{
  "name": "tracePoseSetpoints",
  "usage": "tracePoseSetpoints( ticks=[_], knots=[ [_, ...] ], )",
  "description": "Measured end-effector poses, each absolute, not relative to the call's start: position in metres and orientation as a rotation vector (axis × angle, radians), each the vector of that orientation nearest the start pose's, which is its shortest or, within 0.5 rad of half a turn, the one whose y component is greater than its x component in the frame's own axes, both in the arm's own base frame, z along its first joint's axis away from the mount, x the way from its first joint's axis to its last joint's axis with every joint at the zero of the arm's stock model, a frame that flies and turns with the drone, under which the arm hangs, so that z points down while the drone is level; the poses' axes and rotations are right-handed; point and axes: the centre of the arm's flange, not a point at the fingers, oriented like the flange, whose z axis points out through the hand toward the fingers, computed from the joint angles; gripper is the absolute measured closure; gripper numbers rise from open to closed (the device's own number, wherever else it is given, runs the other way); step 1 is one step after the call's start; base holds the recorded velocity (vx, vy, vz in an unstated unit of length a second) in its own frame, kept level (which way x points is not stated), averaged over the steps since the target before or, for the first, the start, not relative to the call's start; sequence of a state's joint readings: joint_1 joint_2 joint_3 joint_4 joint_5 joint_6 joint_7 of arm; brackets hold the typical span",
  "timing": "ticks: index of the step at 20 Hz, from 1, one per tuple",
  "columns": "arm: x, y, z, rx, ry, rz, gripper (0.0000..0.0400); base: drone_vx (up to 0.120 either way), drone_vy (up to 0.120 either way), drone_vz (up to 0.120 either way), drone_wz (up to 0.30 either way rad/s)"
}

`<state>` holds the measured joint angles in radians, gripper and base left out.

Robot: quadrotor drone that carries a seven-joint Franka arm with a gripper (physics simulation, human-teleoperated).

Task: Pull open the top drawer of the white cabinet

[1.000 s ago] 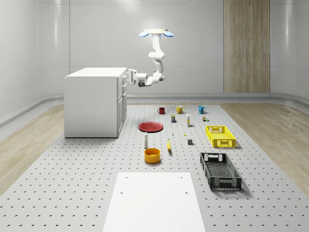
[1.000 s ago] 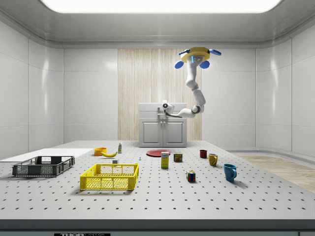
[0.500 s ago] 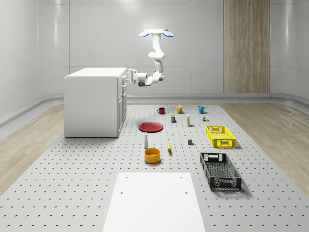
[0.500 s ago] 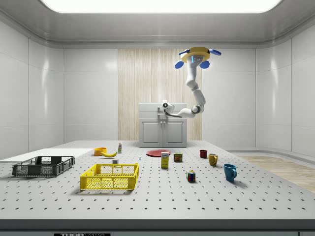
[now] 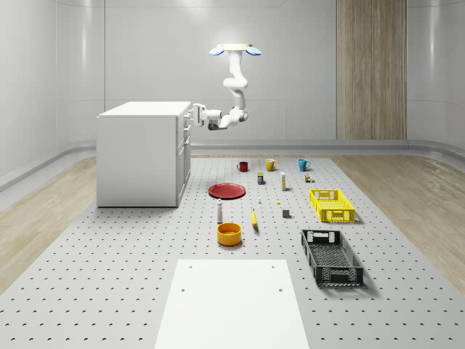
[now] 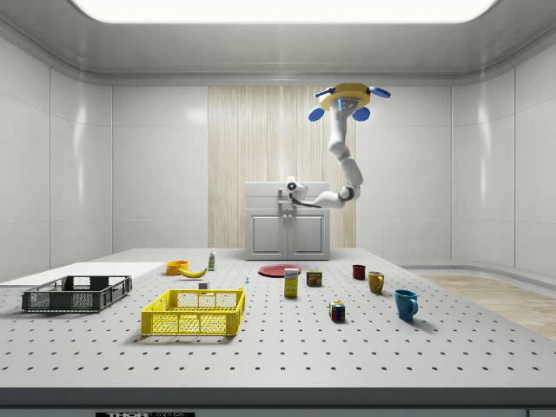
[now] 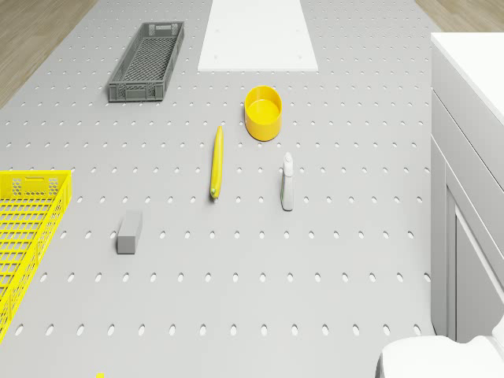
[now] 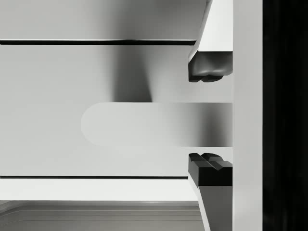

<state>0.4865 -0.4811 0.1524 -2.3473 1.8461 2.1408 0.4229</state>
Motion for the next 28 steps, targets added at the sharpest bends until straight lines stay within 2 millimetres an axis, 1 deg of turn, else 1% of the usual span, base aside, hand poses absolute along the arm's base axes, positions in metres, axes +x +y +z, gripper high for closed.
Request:
tracePoseSetpoints(
  ticks=[3,4,5,6,9,13,14,15,16,17,19,22,25,26,27,28],
  knots=[
    [0.331,0.309,0.586,-1.481,0.612,0.612,0.0257,0.0,0.0,0.0,0.0],
    [0.331,0.309,0.585,-1.483,0.606,0.605,0.026,0.0,0.0,0.0,0.0],
    [0.331,0.309,0.587,-1.484,0.622,0.62,0.0253,0.0,0.0,0.0,0.0],
    [0.332,0.31,0.581,-1.486,0.59,0.589,0.0263,0.0,0.0,0.0,0.0],
    [0.331,0.305,0.583,-1.484,0.597,0.597,0.028,0.0,0.0,0.0,0.0],
    [0.331,0.298,0.585,-1.484,0.612,0.611,0.0273,0.0,0.0,0.0,0.0],
    [0.333,0.298,0.575,-1.495,0.568,0.57,0.022,0.0,0.0,0.0,0.0],
    [0.335,0.294,0.569,-1.549,0.565,0.569,0.0106,0.0,0.0,0.0,0.0],
    [0.337,0.288,0.58,-1.557,0.593,0.595,0.0147,0.0,0.0,0.0,0.0],
    [0.336,0.286,0.582,-1.547,0.598,0.599,0.018,0.0,0.0,0.0,0.0],
    [0.334,0.283,0.584,-1.527,0.602,0.603,0.0225,0.0,0.0,0.0,0.0],
    [0.333,0.276,0.585,-1.508,0.606,0.607,0.0262,0.0,0.0,0.0,0.0],
    [0.332,0.265,0.585,-1.498,0.601,0.602,0.0278,0.0,0.0,0.0,0.0],
    [0.333,0.262,0.578,-1.501,0.572,0.574,0.0242,0.0,0.0,0.0,0.0],
    [0.335,0.258,0.567,-1.544,0.564,0.573,0.0114,0.0,0.0,0.0,0.0],
    [0.335,0.25,0.576,-1.548,0.602,0.603,0.0128,0.0,0.0,0.0,0.0]
  ],
)
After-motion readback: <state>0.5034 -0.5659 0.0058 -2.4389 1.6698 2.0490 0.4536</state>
